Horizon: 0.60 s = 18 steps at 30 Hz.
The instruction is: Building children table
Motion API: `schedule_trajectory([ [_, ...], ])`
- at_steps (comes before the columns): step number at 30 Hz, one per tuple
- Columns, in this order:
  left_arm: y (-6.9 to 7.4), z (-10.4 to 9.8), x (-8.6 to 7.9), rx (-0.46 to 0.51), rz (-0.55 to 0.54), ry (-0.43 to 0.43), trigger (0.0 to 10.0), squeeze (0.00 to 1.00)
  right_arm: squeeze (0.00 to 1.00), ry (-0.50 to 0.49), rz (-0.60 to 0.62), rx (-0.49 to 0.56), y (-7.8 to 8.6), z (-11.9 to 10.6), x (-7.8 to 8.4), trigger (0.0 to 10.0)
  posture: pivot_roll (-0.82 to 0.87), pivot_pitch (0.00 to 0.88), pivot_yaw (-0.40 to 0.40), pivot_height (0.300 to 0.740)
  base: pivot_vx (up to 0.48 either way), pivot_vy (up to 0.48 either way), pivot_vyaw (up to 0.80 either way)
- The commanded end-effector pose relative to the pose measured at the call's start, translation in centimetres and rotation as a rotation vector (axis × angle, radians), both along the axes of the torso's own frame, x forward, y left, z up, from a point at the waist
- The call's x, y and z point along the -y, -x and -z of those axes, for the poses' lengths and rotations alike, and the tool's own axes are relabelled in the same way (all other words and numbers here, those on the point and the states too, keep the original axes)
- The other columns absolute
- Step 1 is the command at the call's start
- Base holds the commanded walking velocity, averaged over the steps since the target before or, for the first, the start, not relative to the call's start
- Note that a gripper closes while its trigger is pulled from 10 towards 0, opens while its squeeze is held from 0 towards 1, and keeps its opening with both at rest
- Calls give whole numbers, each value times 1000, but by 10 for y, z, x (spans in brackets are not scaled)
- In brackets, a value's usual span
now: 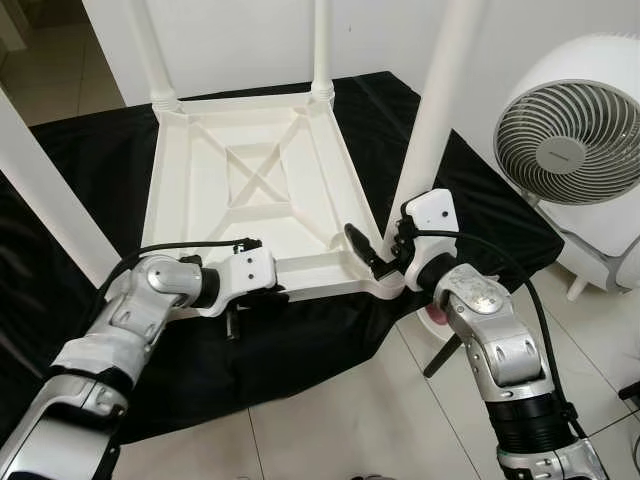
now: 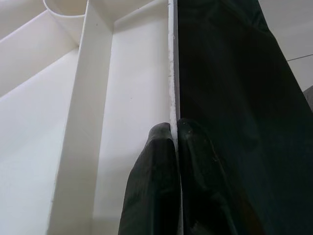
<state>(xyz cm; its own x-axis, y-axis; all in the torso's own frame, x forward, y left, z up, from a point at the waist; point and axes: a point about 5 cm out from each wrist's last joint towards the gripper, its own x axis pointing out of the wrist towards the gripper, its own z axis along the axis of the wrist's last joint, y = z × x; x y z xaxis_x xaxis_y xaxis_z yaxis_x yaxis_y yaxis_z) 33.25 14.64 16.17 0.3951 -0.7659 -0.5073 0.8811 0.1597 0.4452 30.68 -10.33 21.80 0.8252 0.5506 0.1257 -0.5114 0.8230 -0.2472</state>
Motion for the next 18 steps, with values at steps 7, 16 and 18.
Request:
schedule_trajectory([
  [7,5,5,-15,4,-96,-2,0,0,0,-24,-198,-86,13,14,-43,10000,-92,107,25,740,0,0,0],
  [16,11,-13,1,77,-204,279,10000,1000,0,38,-104,-44,6,8,-16,10000,-101,107,22,740,0,0,0],
  [18,12,-16,5,91,-200,303,10000,1000,0,44,-90,-31,4,4,-13,10000,-101,107,22,740,0,0,0],
])
